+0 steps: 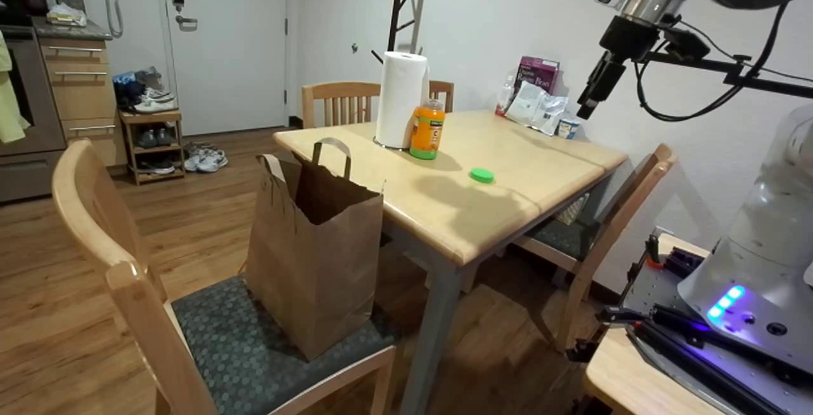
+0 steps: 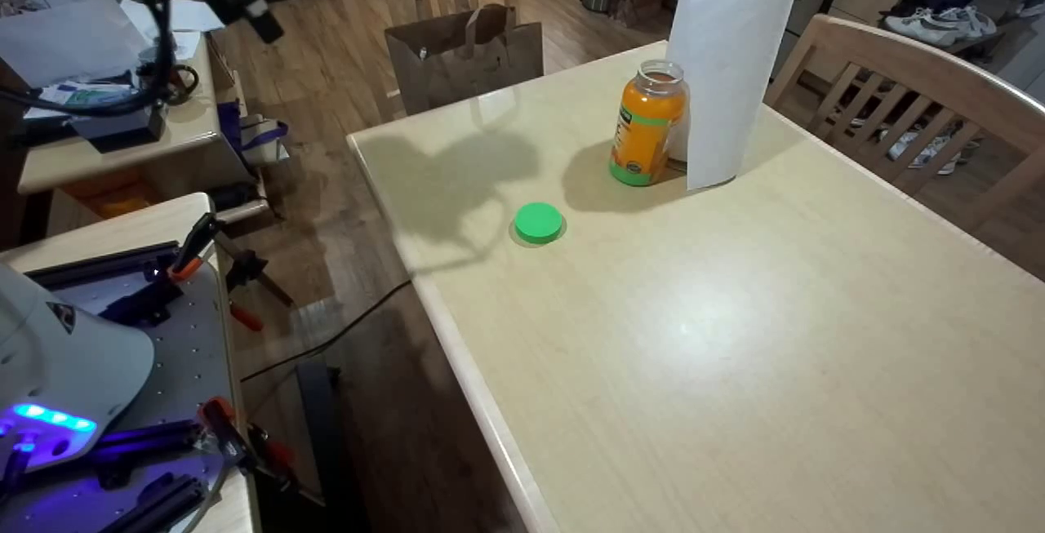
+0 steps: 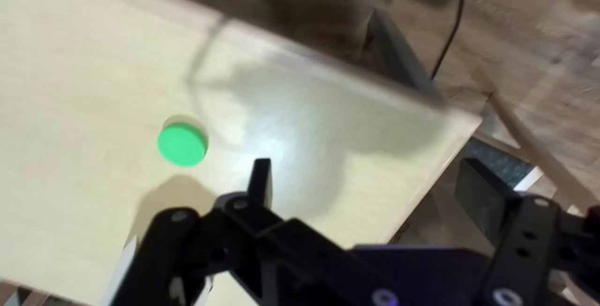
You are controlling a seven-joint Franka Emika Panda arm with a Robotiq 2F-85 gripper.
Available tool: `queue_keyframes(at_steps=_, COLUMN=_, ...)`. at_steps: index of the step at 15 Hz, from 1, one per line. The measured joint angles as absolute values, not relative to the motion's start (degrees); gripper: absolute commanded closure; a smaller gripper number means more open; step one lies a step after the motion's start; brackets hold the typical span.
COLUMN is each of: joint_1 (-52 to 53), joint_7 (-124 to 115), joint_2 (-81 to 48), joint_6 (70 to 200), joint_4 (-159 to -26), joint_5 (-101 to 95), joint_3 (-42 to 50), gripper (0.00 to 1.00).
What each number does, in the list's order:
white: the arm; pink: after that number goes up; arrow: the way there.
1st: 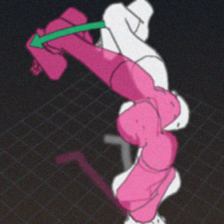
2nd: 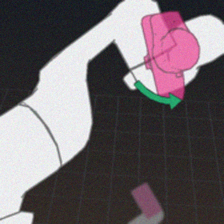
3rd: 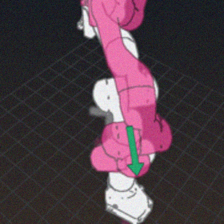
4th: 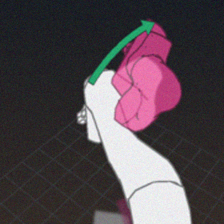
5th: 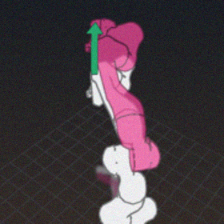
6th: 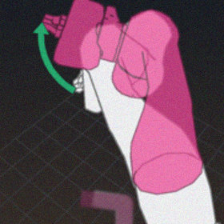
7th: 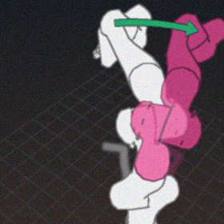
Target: Put the green lid in the brown paper bag
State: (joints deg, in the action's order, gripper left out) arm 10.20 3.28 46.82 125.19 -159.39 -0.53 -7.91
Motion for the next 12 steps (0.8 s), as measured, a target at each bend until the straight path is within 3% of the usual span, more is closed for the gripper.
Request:
queue_keyframes(at_steps=6, joint_1=3.9, joint_7=5.8, joint_2=30.1, joint_6=149.8, joint_4=-154.6, joint_5=-7.4, joint_3=-3.1, gripper=0.00)
queue_keyframes(at_steps=12, joint_1=5.4, joint_7=14.1, joint_2=9.2, joint_6=148.3, joint_4=-138.9, joint_5=3.8, joint_3=5.4, gripper=0.00)
